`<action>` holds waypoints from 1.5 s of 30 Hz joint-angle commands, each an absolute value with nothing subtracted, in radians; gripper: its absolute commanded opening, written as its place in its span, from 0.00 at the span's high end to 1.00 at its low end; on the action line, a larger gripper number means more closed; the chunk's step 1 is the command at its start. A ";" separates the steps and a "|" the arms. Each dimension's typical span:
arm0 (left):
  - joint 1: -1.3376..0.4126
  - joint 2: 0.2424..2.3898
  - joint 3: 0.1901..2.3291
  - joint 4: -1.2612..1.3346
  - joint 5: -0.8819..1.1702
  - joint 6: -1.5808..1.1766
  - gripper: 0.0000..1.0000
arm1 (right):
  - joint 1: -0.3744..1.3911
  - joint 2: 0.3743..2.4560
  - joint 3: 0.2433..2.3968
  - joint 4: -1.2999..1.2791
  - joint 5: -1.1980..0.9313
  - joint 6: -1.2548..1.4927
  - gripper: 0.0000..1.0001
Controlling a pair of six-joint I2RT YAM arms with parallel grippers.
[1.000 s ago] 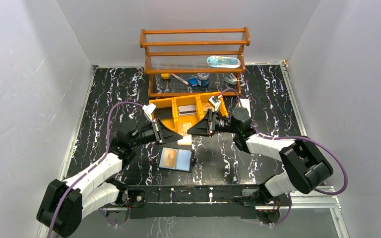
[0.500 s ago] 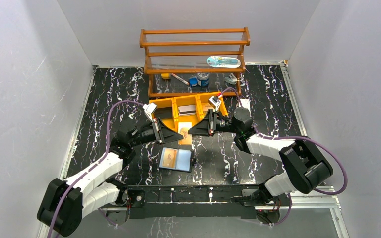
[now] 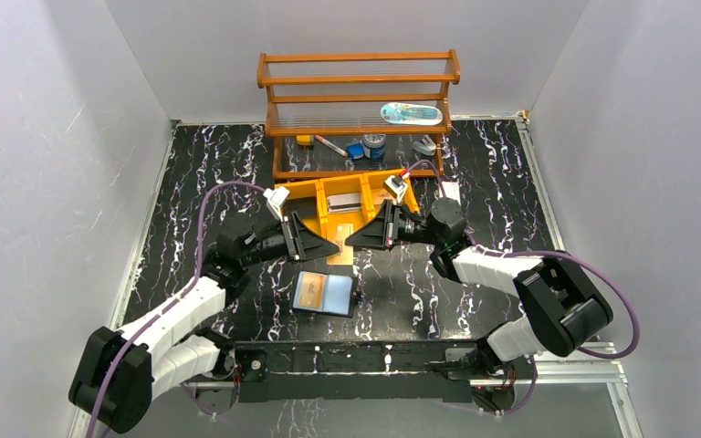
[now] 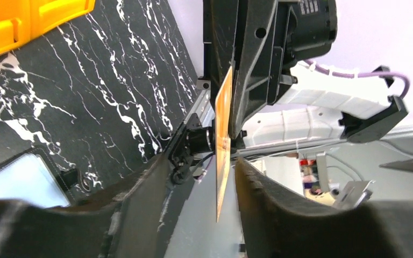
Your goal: Take the credit cards out of the card holder
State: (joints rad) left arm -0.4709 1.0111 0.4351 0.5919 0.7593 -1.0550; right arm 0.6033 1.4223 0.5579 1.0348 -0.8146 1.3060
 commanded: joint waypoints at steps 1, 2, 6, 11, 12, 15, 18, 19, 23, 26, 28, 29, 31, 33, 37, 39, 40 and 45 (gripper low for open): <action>-0.466 0.988 0.522 0.422 0.726 -0.935 0.43 | 0.604 1.406 0.552 1.063 -0.802 1.281 1.00; -0.466 0.980 0.538 0.356 0.706 -0.899 0.36 | 0.603 1.402 0.551 1.039 -0.787 1.268 1.00; -0.466 0.936 0.617 0.090 0.587 -0.736 0.12 | 0.593 1.377 0.554 0.903 -0.740 1.200 1.00; -0.466 0.875 0.701 -0.193 0.325 -0.592 0.02 | 0.567 1.317 0.585 0.637 -0.647 1.060 1.00; -0.466 0.864 0.715 -0.241 0.269 -0.573 0.02 | 0.560 1.303 0.596 0.575 -0.625 1.027 1.00; -0.466 0.824 0.750 -0.341 0.130 -0.530 0.02 | 0.541 1.265 0.644 0.386 -0.546 0.919 1.00; -0.466 0.791 0.758 -0.380 0.023 -0.492 0.02 | 0.521 1.234 0.694 0.218 -0.449 0.815 1.00; -0.466 0.781 0.757 -0.387 -0.007 -0.479 0.02 | 0.517 1.225 0.713 0.170 -0.414 0.785 1.00; -0.466 0.743 0.740 -0.404 -0.106 -0.436 0.02 | 0.508 1.194 0.781 0.013 -0.252 0.675 1.00; -0.466 0.713 0.718 -0.405 -0.155 -0.401 0.02 | 0.507 1.189 0.824 -0.074 -0.133 0.609 1.00; -0.466 0.699 0.696 -0.403 -0.191 -0.391 0.02 | 0.508 1.189 0.847 -0.106 -0.075 0.562 1.00; -0.466 0.693 0.680 -0.399 -0.201 -0.387 0.02 | 0.508 1.191 0.857 -0.118 -0.048 0.546 1.00; -0.466 0.690 0.646 -0.392 -0.203 -0.380 0.02 | 0.507 1.193 0.875 -0.132 -0.002 0.510 1.00; -0.467 0.693 0.631 -0.388 -0.191 -0.382 0.02 | 0.507 1.201 0.894 -0.137 0.028 0.473 1.00; -0.466 0.711 0.643 -0.385 -0.215 -0.359 0.02 | 0.507 1.217 0.922 -0.137 0.064 0.400 1.00; -0.467 0.722 0.648 -0.386 -0.224 -0.345 0.02 | 0.508 1.227 0.929 -0.131 0.080 0.370 1.00; -0.466 0.727 0.650 -0.384 -0.224 -0.343 0.02 | 0.508 1.231 0.933 -0.128 0.085 0.353 1.00; -0.466 0.752 0.658 -0.386 -0.201 -0.336 0.02 | 0.507 1.262 0.940 -0.081 0.077 0.232 1.00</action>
State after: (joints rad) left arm -0.4702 0.7418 0.6331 -0.3897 -0.1898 -0.3622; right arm 0.5106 1.2442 0.8944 -0.1387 0.0544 0.3599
